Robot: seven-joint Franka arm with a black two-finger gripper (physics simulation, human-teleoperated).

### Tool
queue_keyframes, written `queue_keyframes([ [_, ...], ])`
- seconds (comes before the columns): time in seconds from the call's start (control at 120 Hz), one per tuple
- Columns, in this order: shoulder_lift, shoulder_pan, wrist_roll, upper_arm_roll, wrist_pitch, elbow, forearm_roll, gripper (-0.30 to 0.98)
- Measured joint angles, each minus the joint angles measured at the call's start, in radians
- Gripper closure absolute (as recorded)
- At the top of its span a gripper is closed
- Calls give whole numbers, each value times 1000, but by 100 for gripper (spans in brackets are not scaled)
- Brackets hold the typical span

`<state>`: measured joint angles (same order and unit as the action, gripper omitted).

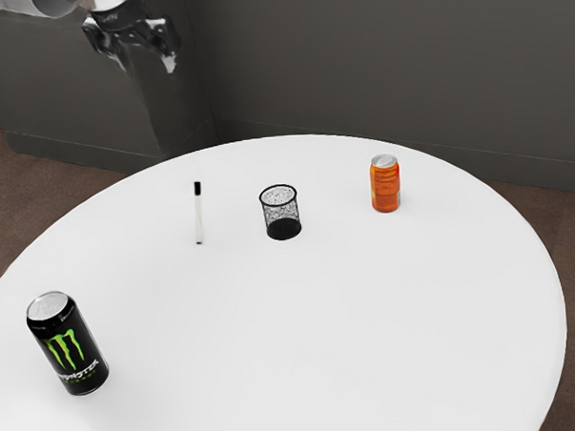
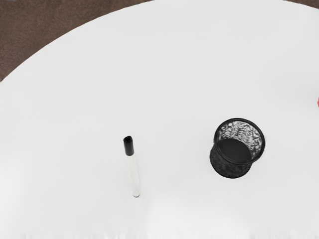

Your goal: Take the marker out of the pen holder and place it to the left of the pen holder.

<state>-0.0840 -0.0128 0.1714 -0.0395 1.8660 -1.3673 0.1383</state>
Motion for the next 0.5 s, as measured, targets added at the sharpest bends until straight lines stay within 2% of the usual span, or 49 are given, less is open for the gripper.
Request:
queue_keyframes([
  [0.05,103,70,19,-5,-88,-33,33,7],
  [0.117,170,148,42,-15,-182,-69,61,5],
  [0.267,192,27,85,-22,-308,-116,85,3],
  [0.5,190,67,110,-18,-368,-146,85,1],
])
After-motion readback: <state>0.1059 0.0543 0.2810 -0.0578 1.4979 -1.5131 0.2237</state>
